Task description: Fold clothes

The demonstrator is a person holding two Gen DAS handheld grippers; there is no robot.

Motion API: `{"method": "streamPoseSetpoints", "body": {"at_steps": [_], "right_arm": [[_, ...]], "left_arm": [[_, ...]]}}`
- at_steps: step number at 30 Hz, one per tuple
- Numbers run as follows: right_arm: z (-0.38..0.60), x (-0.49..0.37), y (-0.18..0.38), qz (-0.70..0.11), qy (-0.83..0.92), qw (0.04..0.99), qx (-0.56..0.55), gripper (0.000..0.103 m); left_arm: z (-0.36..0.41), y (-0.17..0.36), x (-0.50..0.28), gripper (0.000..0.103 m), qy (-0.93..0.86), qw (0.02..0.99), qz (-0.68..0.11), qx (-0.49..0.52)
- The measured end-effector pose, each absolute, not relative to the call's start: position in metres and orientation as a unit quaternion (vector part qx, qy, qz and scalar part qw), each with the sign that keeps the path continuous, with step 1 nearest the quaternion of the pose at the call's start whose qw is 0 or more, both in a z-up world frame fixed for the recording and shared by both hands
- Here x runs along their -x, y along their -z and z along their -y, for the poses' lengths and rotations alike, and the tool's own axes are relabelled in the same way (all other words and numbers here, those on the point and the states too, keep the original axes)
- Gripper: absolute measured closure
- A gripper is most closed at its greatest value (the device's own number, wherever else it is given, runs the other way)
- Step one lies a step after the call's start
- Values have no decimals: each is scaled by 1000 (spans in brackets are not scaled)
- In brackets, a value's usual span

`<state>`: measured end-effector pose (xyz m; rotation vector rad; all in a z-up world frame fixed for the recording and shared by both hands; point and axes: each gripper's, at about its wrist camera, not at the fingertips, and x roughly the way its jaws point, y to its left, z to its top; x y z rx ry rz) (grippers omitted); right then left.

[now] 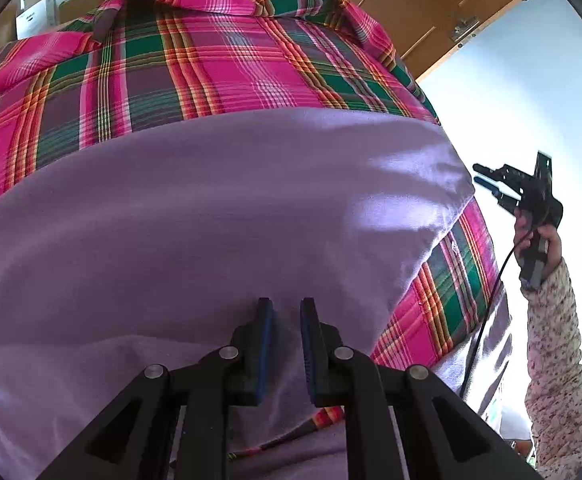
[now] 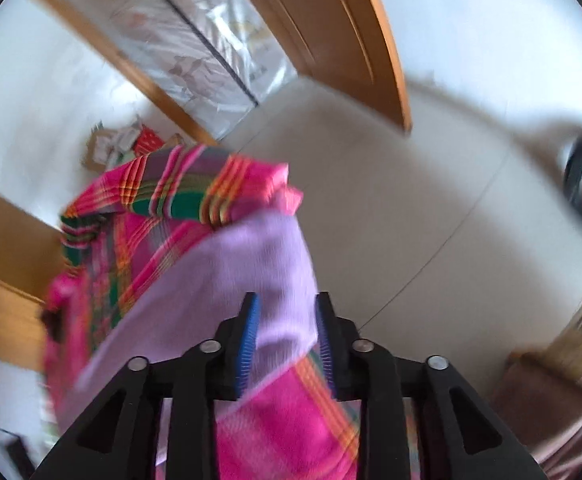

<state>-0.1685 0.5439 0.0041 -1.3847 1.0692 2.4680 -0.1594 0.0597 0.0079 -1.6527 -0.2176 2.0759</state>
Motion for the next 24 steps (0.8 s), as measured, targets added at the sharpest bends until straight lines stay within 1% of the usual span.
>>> {"method": "streamPoseSetpoints", "body": {"at_steps": [1,3,6,9,10,11,13,15,21,24], "right_arm": [[-546,162,4,-383,-801,45,458,63],[-545,155,15,-418,-783,28,459,63],[-542,153,18,-436,-781,22,446,63],[-534,158,15,-432,-789,22,437,63],[-531,160,14,-429,-793,24,432,69],[-529,162,11,-421,-799,27,428,82],[-521,170,3,-389,-817,34,424,95],[-515,170,-6,-366,-830,39,419,97],[-520,151,-39,-354,-852,47,383,97],[-512,150,-39,-321,-859,70,393,97]], "left_arm": [[-59,-7,160,89,-757,237,83,604],[-59,-6,160,89,-756,236,87,604],[-60,-7,158,89,-756,234,87,605],[-60,-6,157,89,-756,233,89,606],[-60,-6,157,89,-755,233,90,606],[-59,-7,157,89,-755,233,91,606],[-58,-8,156,89,-755,233,93,606],[-57,-9,155,89,-754,232,95,606],[-54,-13,151,89,-753,232,101,607],[-49,-20,147,89,-756,236,103,602]]}}
